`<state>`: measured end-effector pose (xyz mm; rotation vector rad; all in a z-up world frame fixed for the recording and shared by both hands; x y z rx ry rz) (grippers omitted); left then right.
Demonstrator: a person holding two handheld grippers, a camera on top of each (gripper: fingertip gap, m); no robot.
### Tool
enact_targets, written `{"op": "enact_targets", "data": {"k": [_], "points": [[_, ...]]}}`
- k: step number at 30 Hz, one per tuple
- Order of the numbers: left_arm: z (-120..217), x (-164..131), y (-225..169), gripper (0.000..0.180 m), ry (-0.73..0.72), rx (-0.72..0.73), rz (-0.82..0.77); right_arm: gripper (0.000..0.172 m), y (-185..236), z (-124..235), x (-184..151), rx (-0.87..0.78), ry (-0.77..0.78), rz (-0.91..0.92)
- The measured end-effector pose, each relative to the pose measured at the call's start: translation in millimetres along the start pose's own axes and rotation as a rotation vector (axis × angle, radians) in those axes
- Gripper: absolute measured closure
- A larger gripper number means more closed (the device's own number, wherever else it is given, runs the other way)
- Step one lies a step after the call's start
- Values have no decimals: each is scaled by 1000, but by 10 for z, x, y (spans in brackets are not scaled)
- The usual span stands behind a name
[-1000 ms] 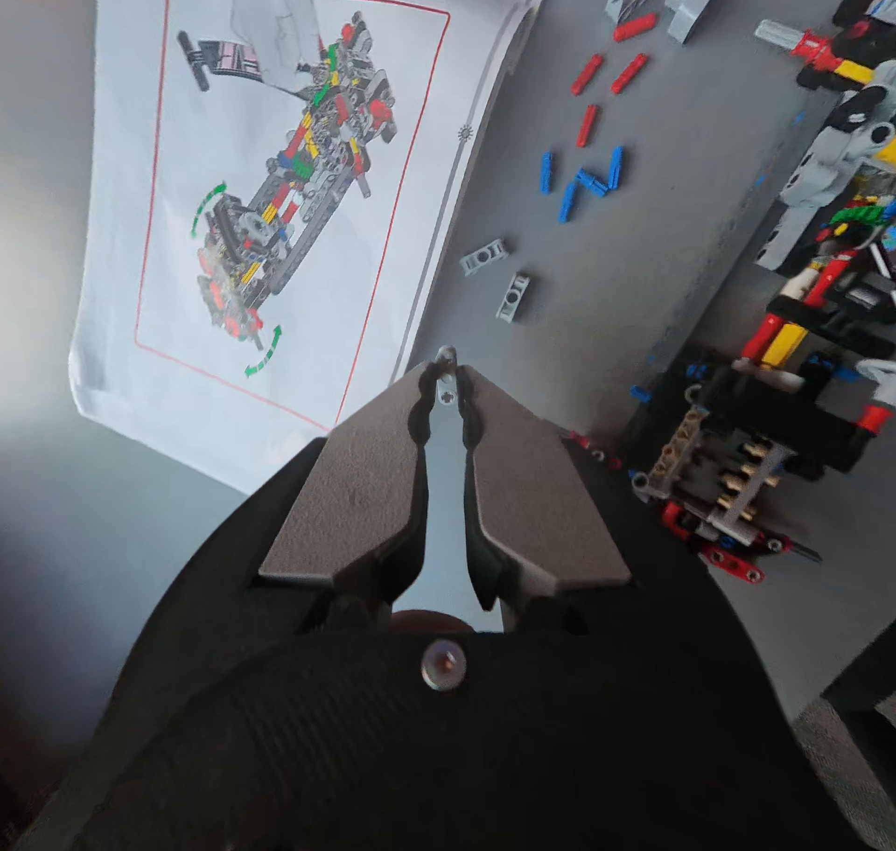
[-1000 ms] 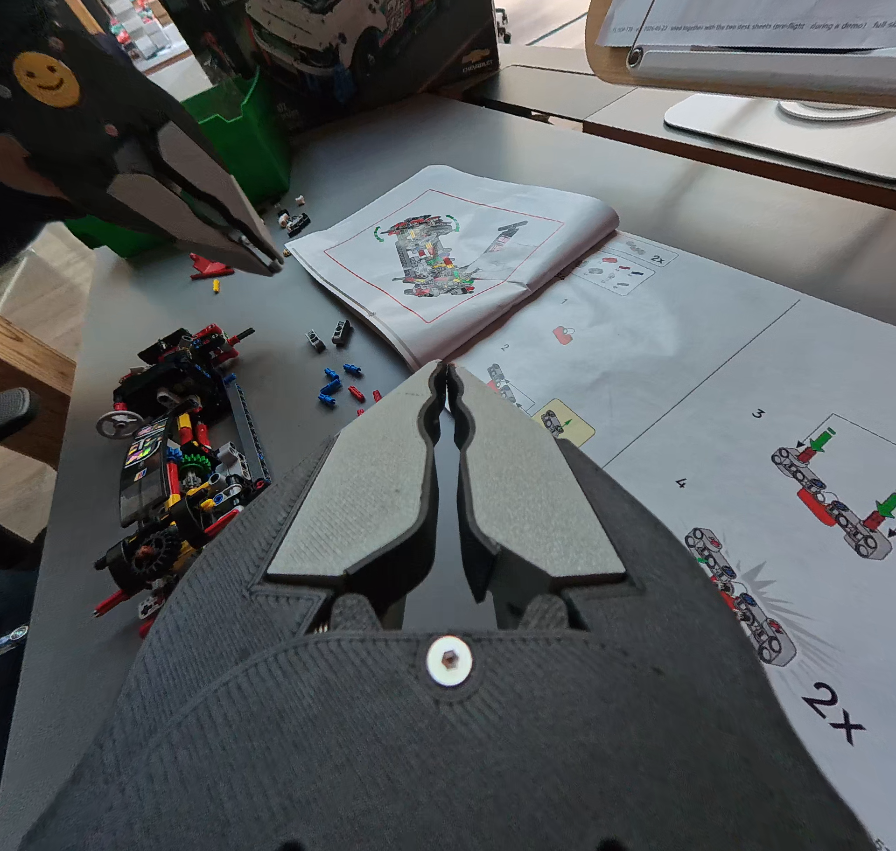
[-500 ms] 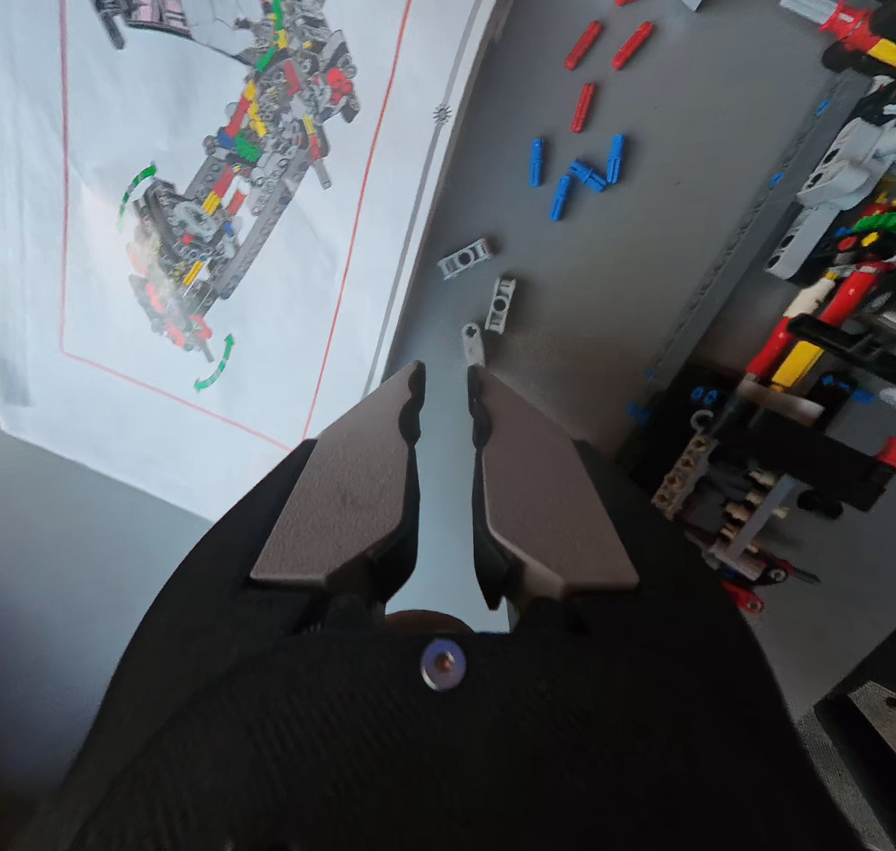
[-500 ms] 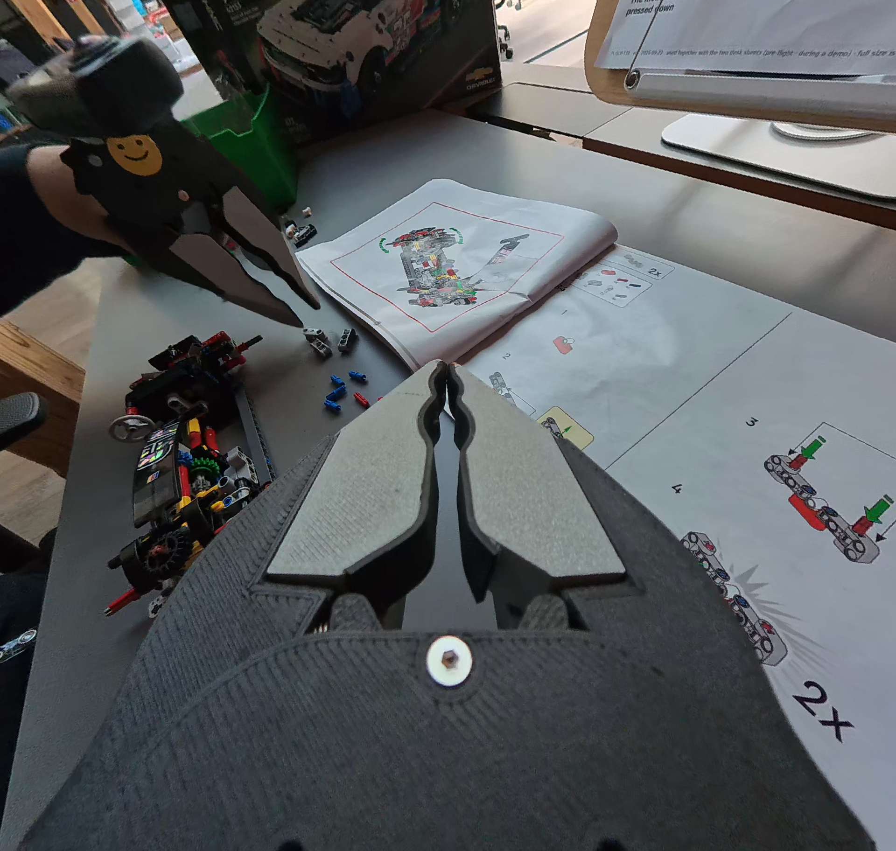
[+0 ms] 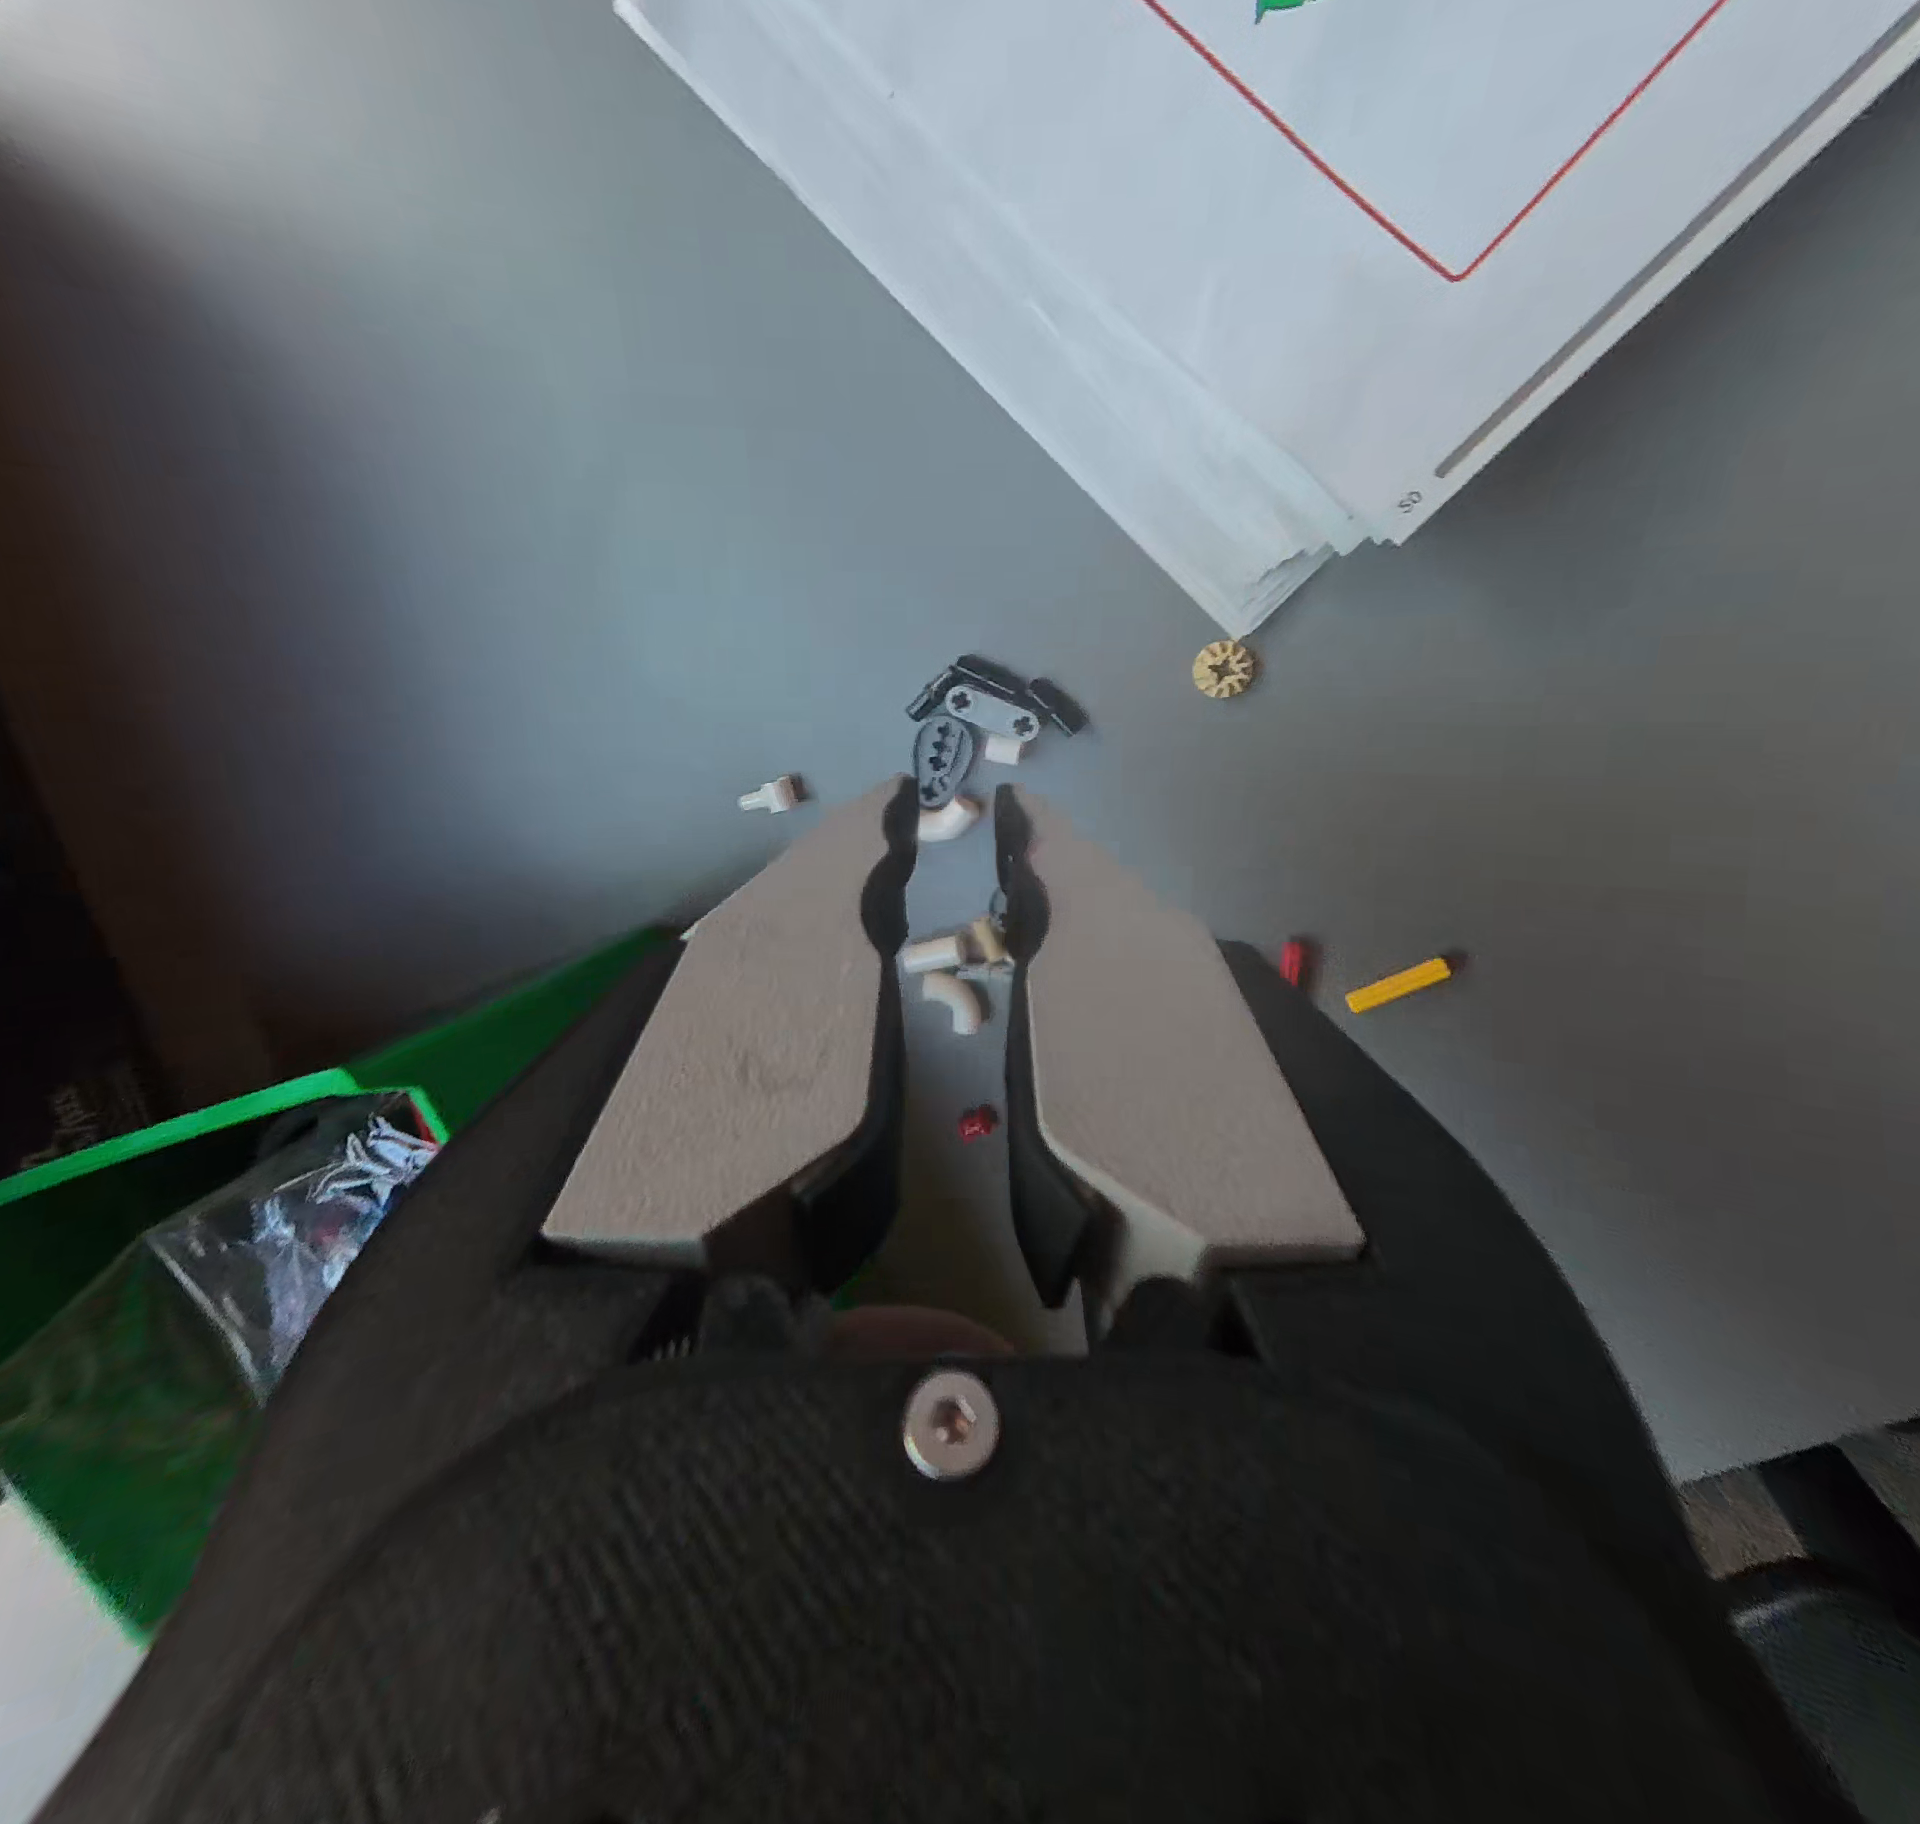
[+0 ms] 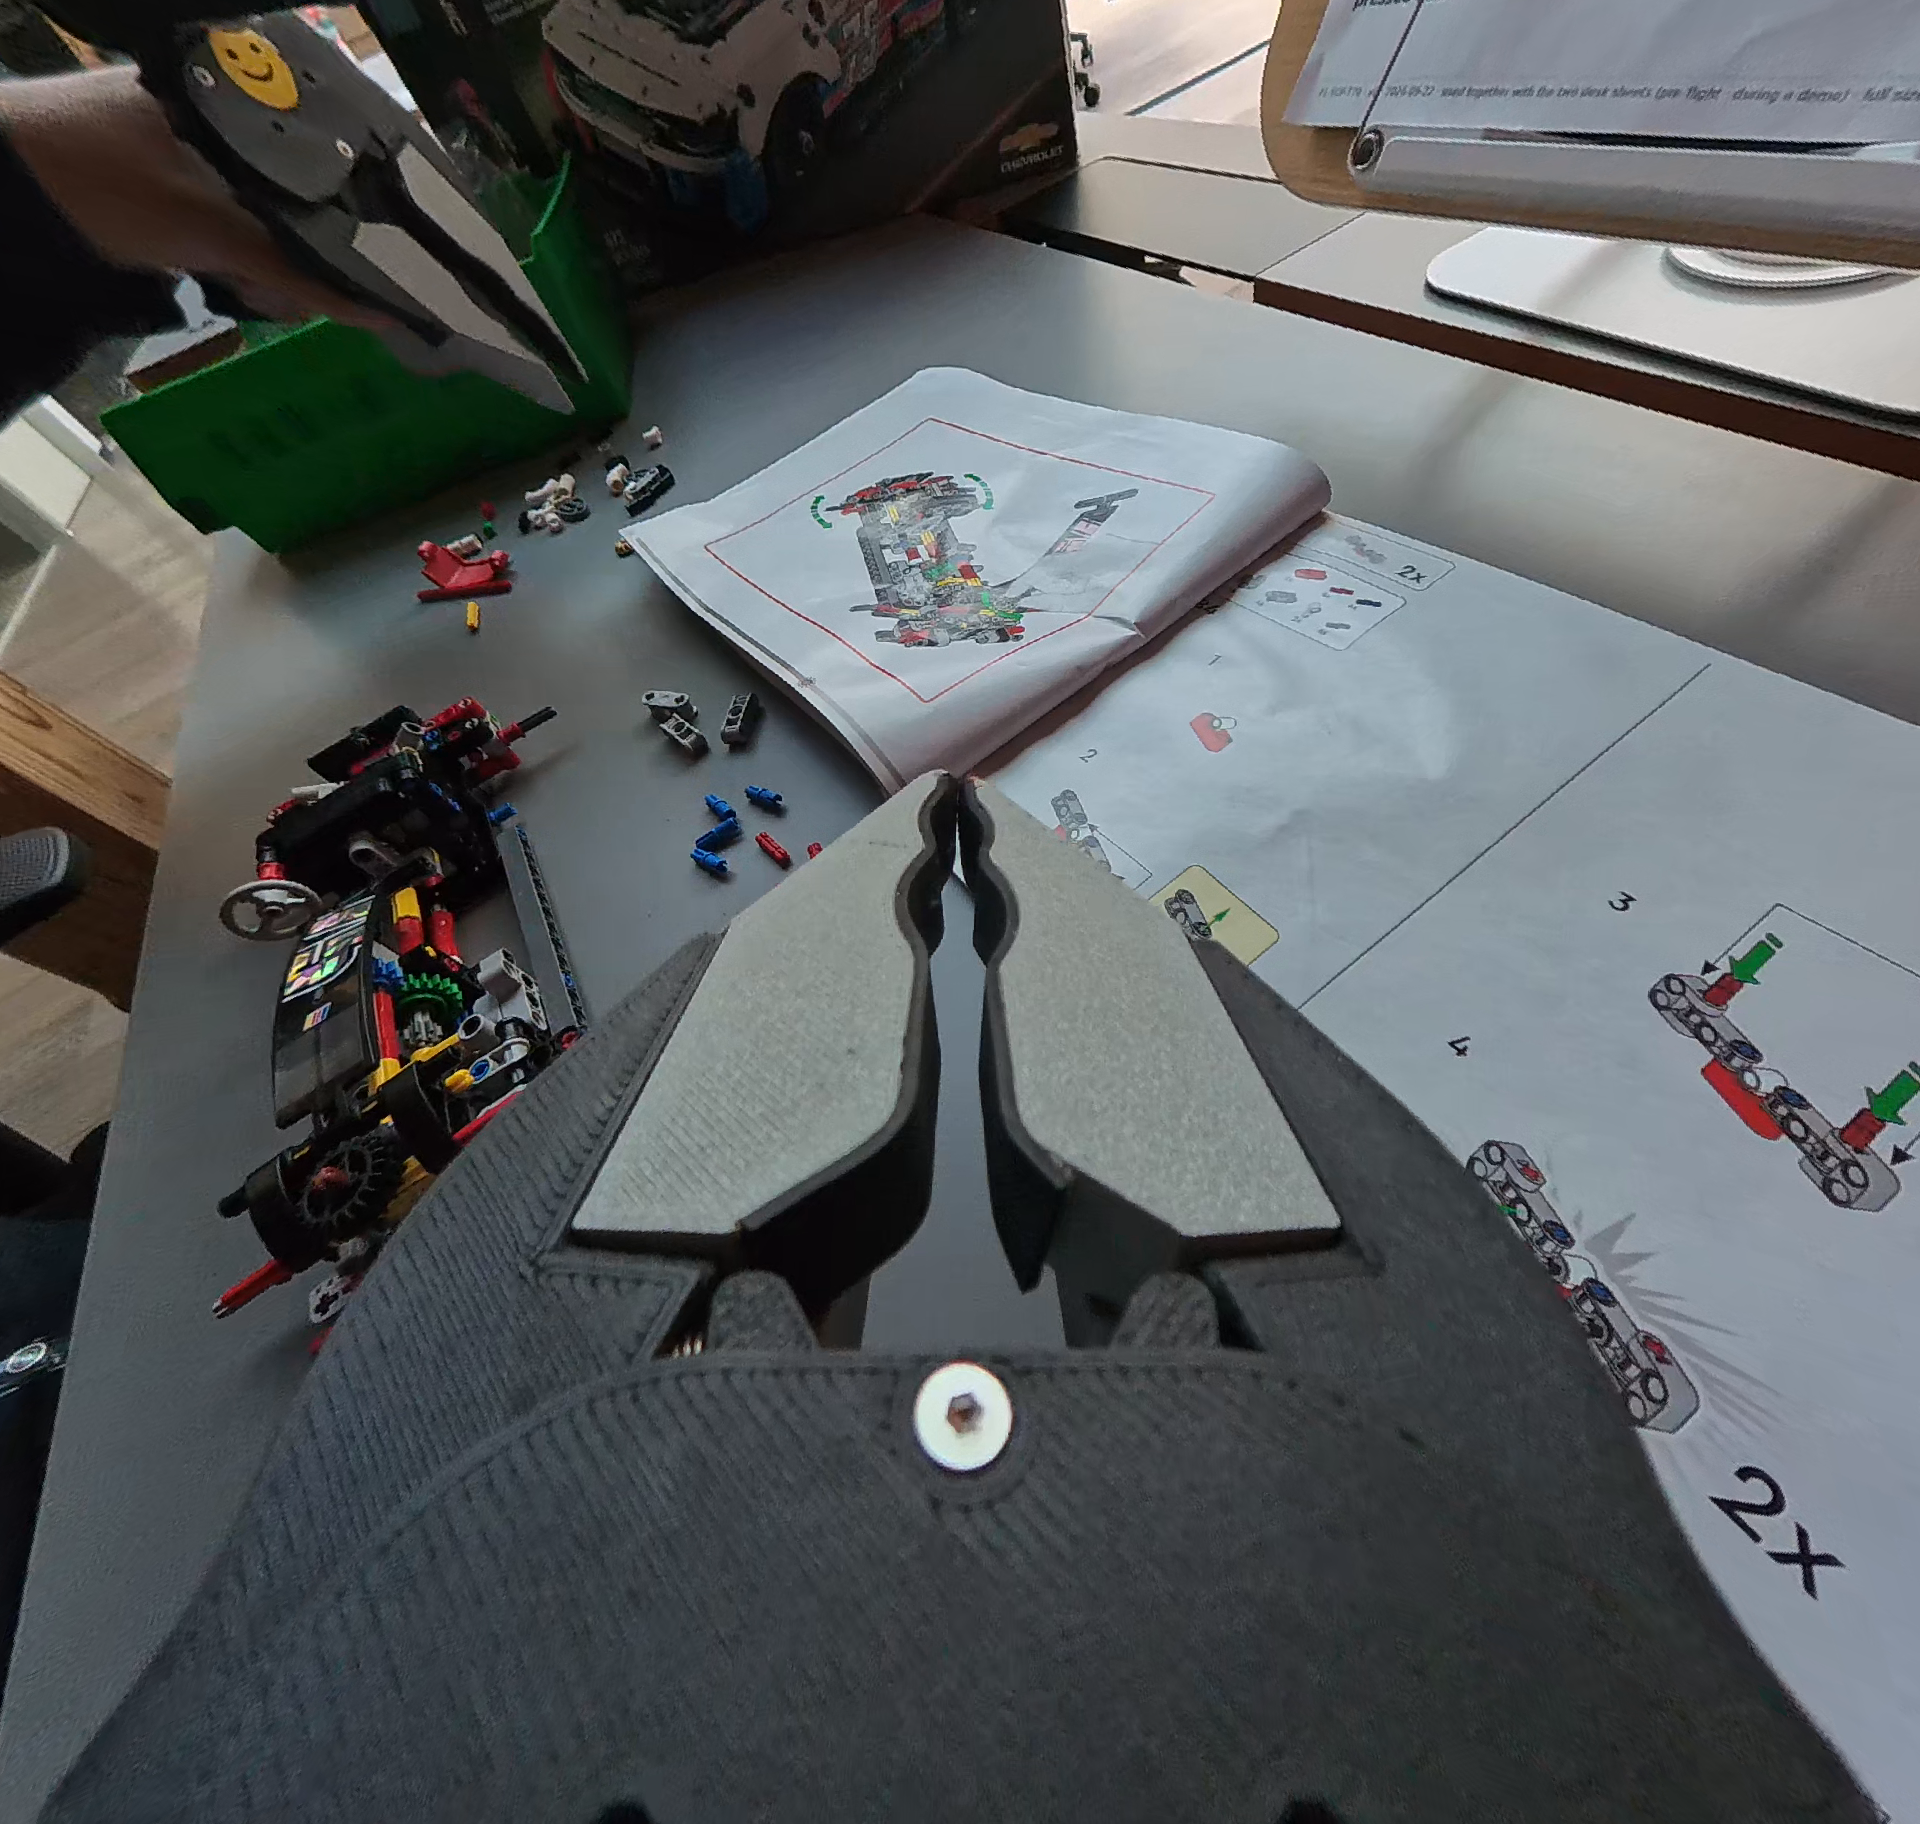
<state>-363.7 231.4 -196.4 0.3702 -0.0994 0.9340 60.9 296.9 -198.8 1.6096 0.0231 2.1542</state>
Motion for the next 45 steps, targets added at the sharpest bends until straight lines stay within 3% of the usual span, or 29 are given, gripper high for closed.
{"op": "enact_targets", "data": {"k": [15, 32, 40, 45], "points": [[-460, -42, -18, 157, 51, -124, -65, 172, -20, 13, 1, 1, -1, -6], [-481, -59, -30, 160, 26, -144, -107, 172, -24, 13, -1, -1, 0, -7], [-205, 33, -107, 161, -60, -128, -139, 172, -21, 12, 1, 1, 0, -7], [124, 410, -778, 160, -214, -207, -350, 172, -16, -9, -17, 1, 12, -3]]}}
Point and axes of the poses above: each gripper's, where its closed fingertips meet, z back along the fingers, x out of its top, y = z × x across the jaws, the point moved 5 cm from there along z, back along the fingers, and after that the axes turned 2 degrees about x, right-handed, at the moved point
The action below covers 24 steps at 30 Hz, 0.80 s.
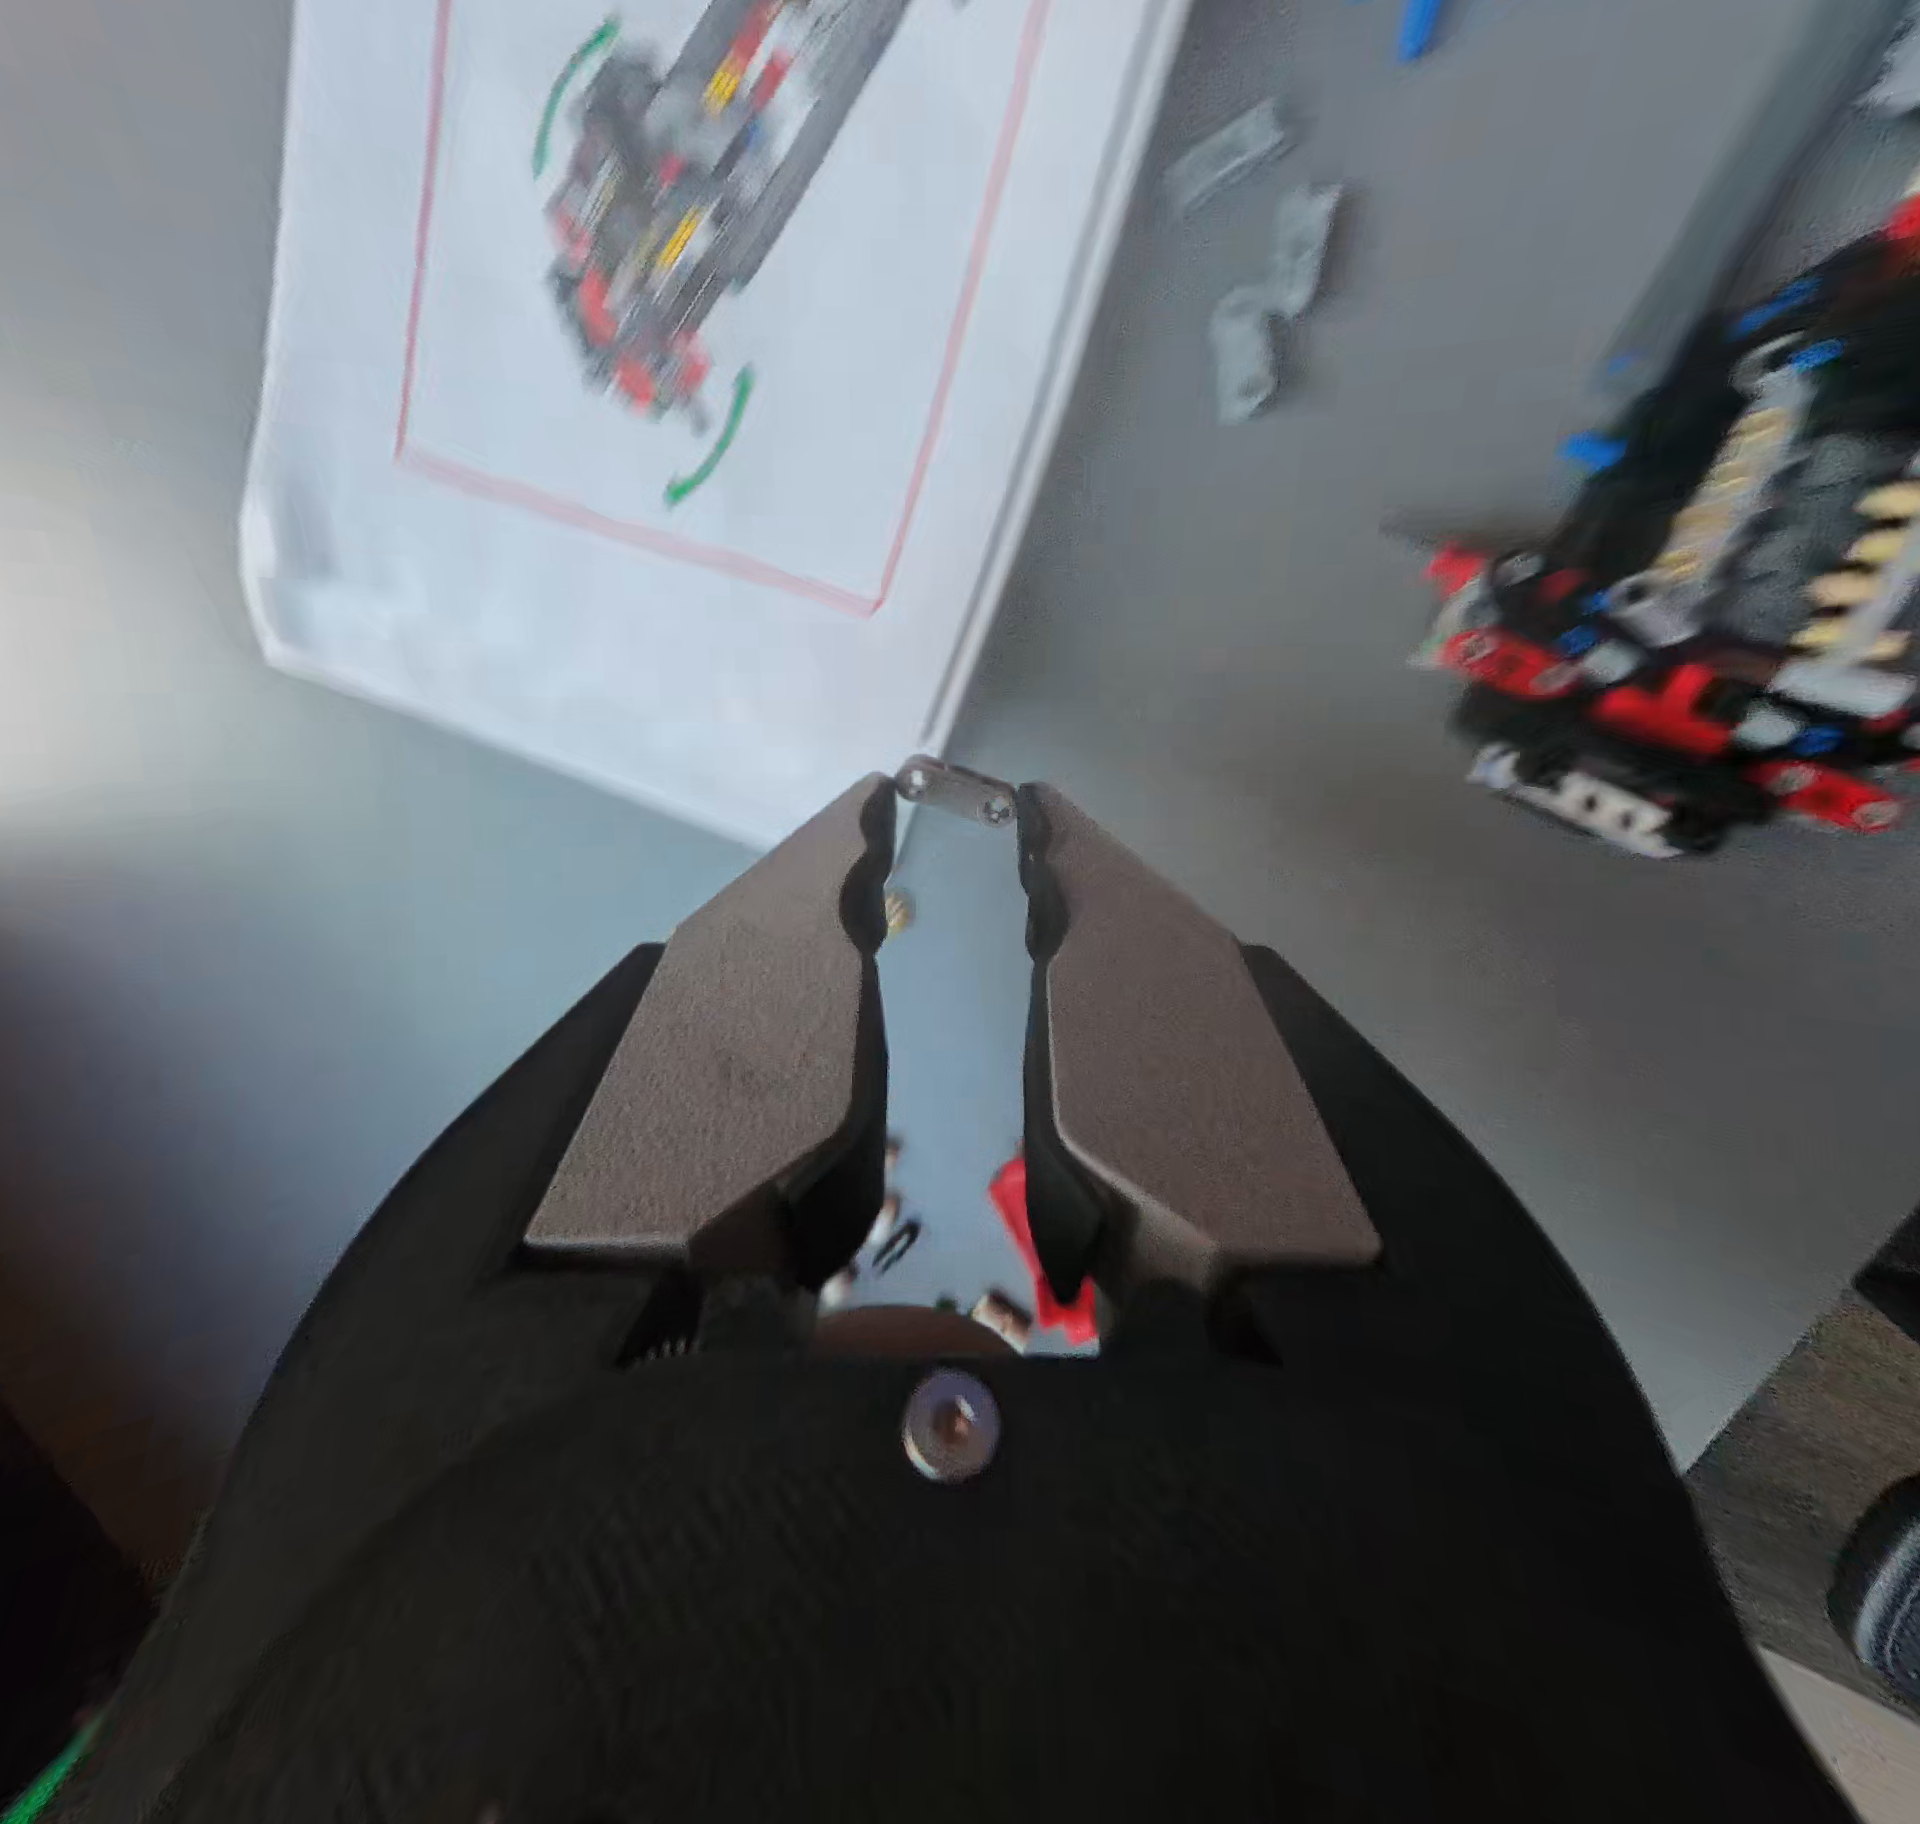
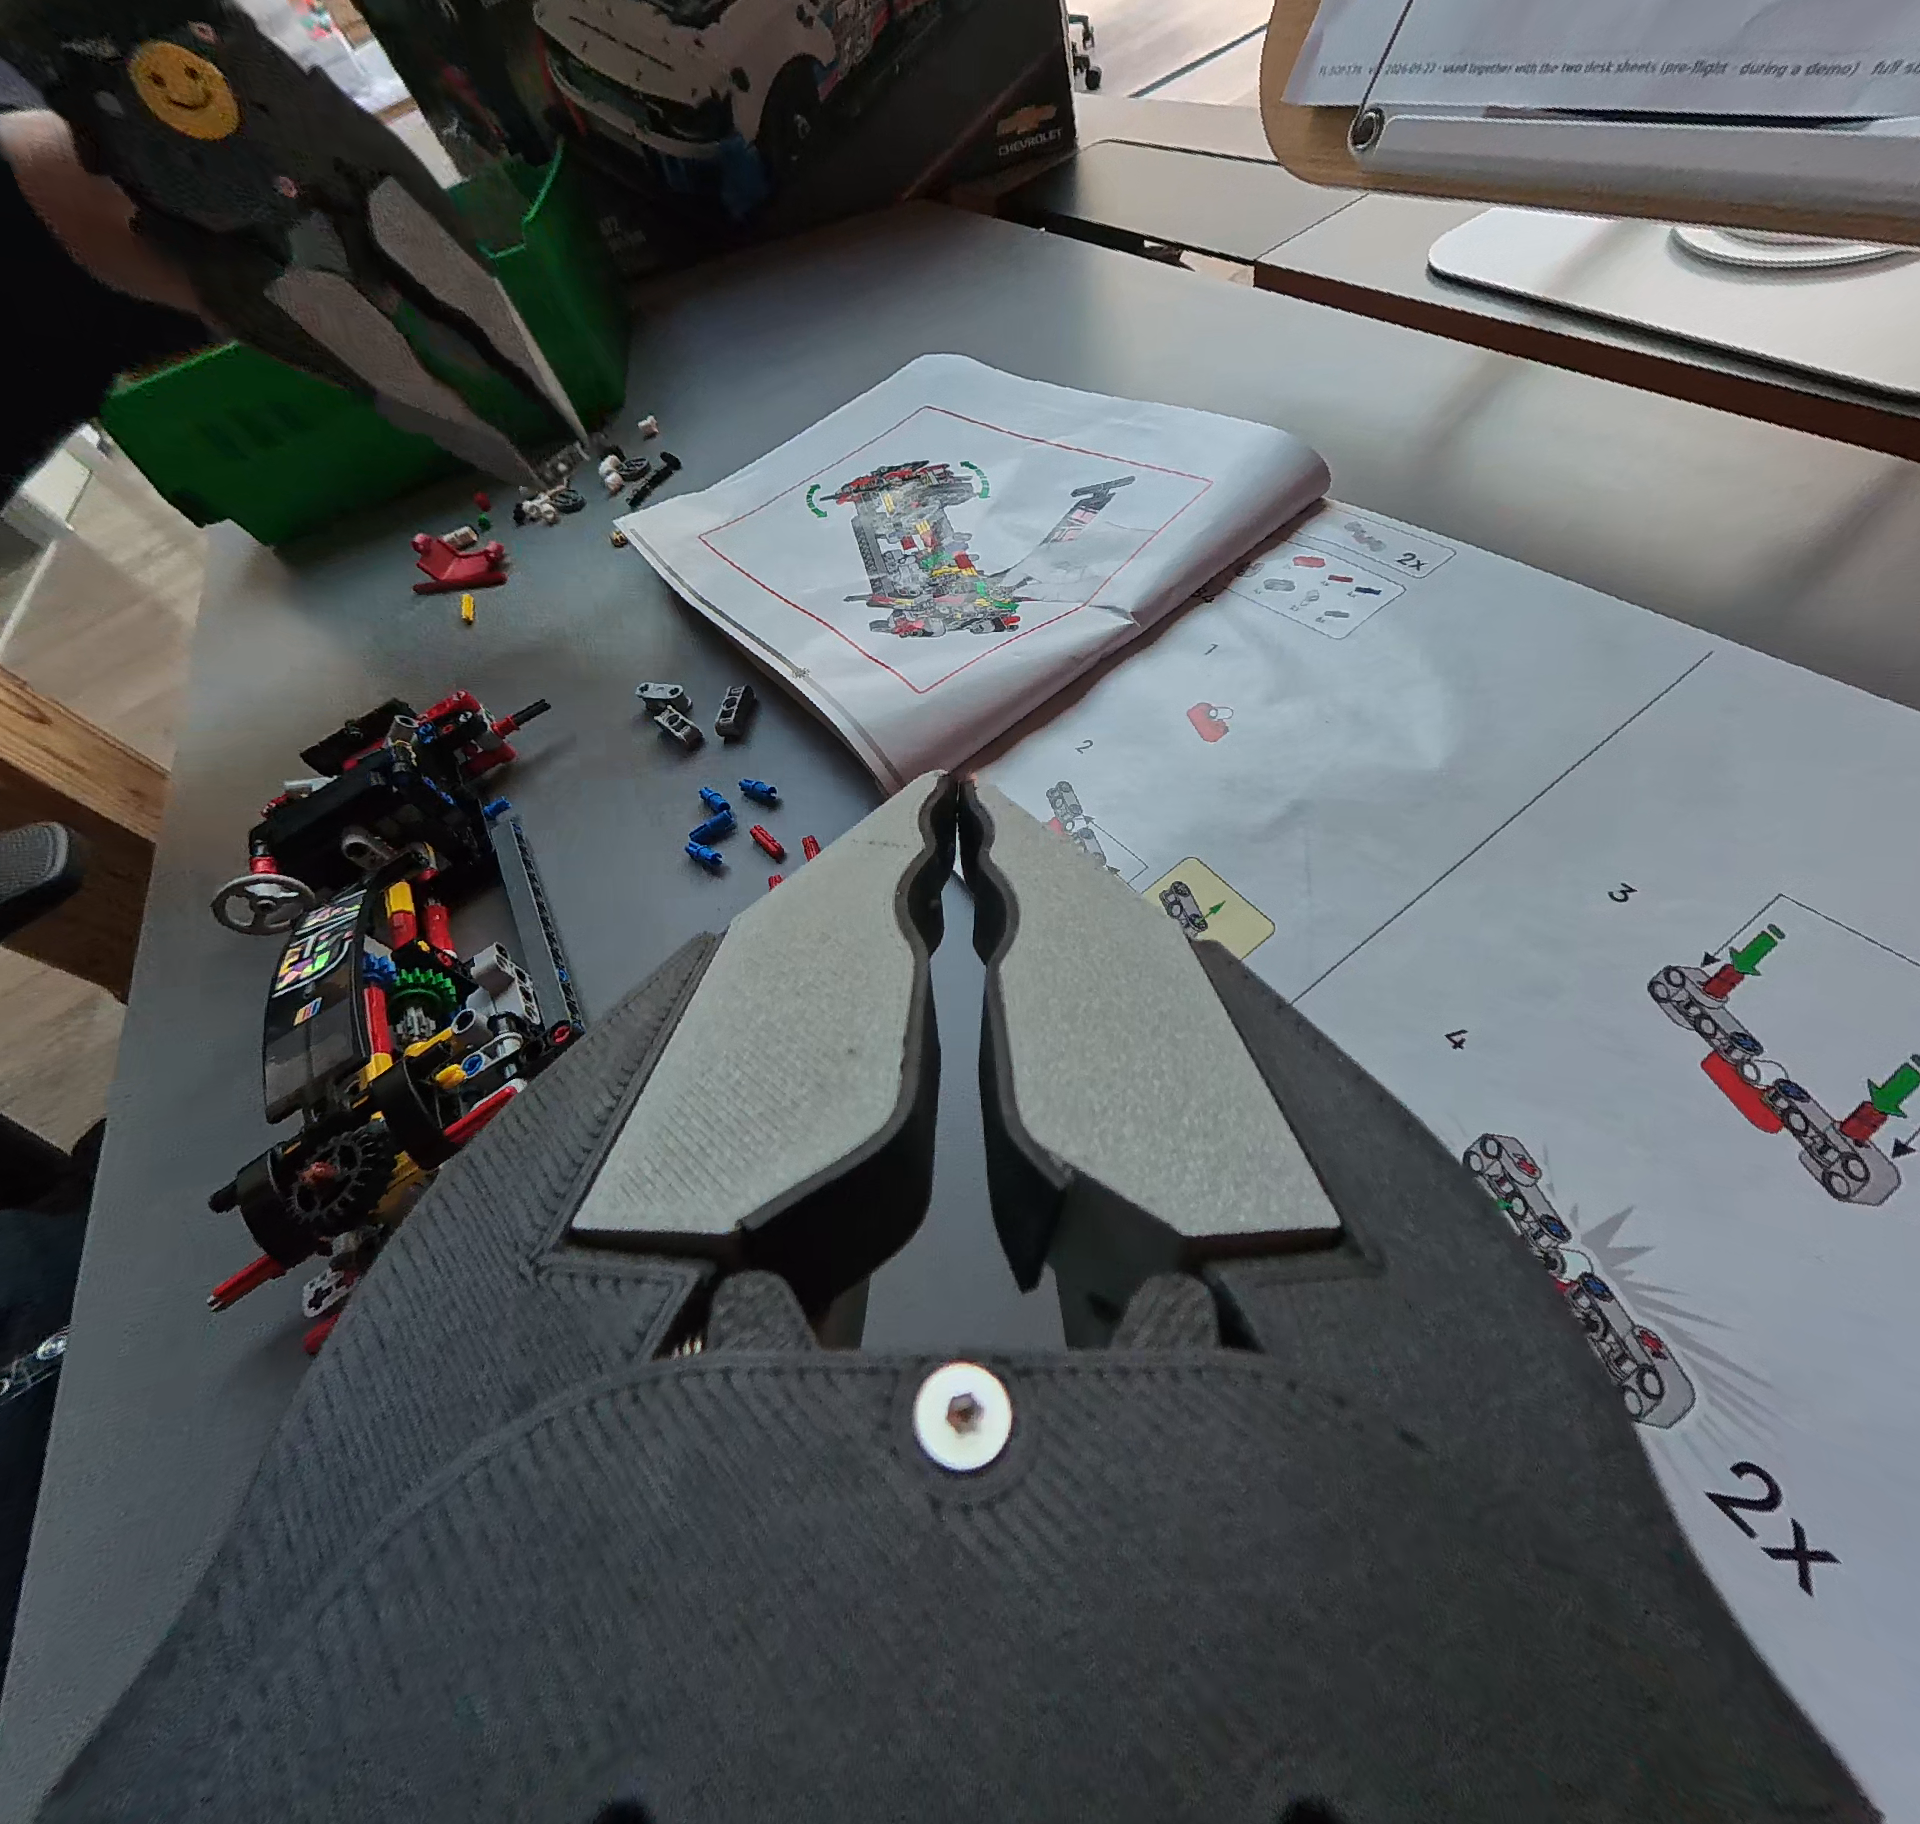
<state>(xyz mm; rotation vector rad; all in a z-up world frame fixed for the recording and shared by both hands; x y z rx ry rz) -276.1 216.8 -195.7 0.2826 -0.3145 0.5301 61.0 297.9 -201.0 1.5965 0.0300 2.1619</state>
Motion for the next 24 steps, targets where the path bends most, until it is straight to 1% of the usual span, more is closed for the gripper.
{"op": "enact_targets", "data": {"k": [3, 6, 11, 16, 17, 18, 21, 24], "points": [[-121, 341, -428, 160, -69, -112, -171, 172, 1, -9, -9, -1, 5, 1], [-333, 442, -506, 160, -15, -79, -266, 172, -7, 2, -5, -5, 0, 0], [-497, 566, -494, 160, -8, -91, -263, 172, -13, 23, 13, -1, -12, -7], [-600, 581, -473, 160, 15, -94, -265, 172, 9, 22, 22, 2, -11, 1], [-621, 576, -461, 159, 20, -86, -262, 172, 10, 24, 25, 2, -12, 3], [-632, 567, -463, 154, 21, -92, -258, 172, 10, 27, 27, 1, -13, 3], [-608, 555, -450, 150, -1, -95, -230, 172, 2, 34, 30, 2, -17, -2], [-487, 560, -418, 148, -67, -75, -186, 172, -6, 31, 23, 2, -15, -6]]}}
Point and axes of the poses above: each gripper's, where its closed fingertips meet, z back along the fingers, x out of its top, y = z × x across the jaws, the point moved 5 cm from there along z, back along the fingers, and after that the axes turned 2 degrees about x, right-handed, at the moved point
